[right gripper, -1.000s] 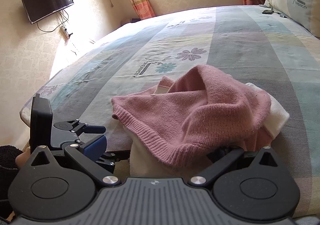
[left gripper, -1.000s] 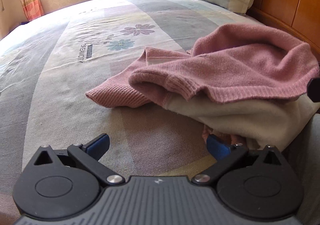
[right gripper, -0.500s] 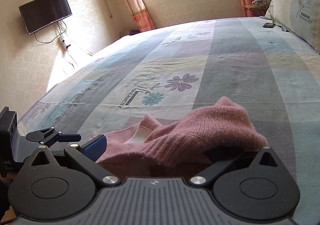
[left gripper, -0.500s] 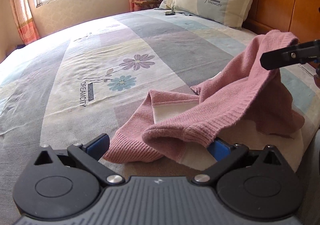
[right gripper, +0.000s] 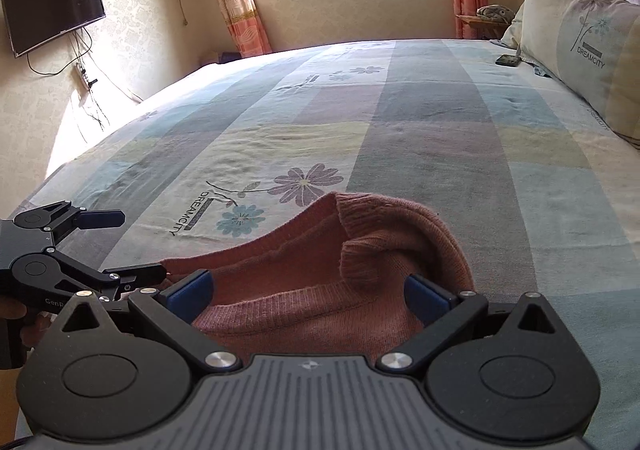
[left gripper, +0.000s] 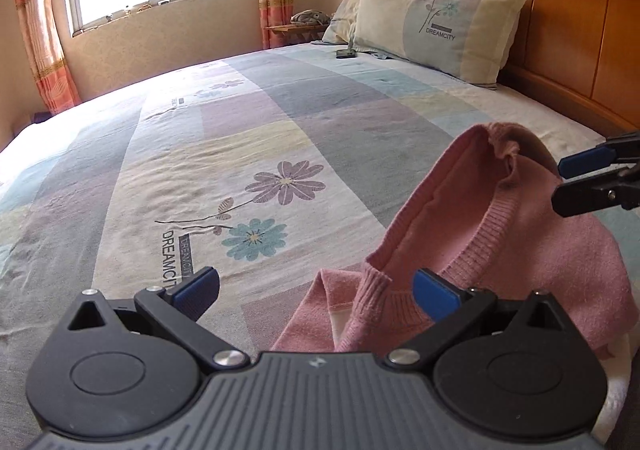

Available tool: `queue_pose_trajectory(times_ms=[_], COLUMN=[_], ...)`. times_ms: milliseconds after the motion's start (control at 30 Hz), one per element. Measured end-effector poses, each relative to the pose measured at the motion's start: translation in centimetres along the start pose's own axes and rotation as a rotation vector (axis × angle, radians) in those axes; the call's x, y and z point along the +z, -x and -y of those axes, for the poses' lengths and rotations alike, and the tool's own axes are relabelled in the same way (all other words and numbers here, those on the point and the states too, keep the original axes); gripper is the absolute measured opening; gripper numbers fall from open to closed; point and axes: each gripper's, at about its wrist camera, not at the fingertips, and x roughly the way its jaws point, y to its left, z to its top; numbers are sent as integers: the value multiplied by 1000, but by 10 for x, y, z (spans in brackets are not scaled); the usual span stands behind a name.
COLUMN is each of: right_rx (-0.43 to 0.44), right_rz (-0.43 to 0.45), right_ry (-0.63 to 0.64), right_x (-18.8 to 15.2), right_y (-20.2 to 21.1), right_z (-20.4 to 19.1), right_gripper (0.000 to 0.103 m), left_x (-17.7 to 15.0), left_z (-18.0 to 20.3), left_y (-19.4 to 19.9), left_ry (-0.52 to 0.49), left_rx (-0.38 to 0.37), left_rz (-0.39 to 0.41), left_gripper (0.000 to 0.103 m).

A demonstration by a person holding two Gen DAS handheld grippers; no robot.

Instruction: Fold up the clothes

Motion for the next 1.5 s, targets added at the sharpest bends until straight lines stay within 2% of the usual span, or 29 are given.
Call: queue_pose_trajectory(times_ms=[233,400,500,600,700,833,933,1000,1133,1500], right_rx=[52,41,57,62,40,15,6,-2,-6,-52], right_rz=[-34,-74,-75,-75,-87,-106,-120,-125,-113,-107], right_ry=[42,62,38,4,-19,-47,-69,-84,-114,-120], right_x=[-43,-75,-89,-103,-117,-134,-142,-144,-145,-151], right_y=[42,48,59,72,83,94,96,94,95,109], right_z=[-20,-43,-51,-54,-53,-48,-43,-40,-35,-37], right_gripper=[103,103,103,103,103,103,103,103,103,103], left_x=[-35,-41,-43,-49,-59,-68,-58,-41,7,37], left_z=[11,28,40,49,48,43,41,39,37,49], left_y=[38,50,58,58,54,32,9,-7,-46,-42], left_ry=[115,106,93,94,155,235,271,284,322,204], left_rx=[-176,-208,-262,-265,-251,-308,-349,-392,-426,-406], left_rz=[-33,-56,-57,-71,-104,-167,-174,-150,-116,-53], left_gripper=[102,102,102,102,102,102,102,102,102,102])
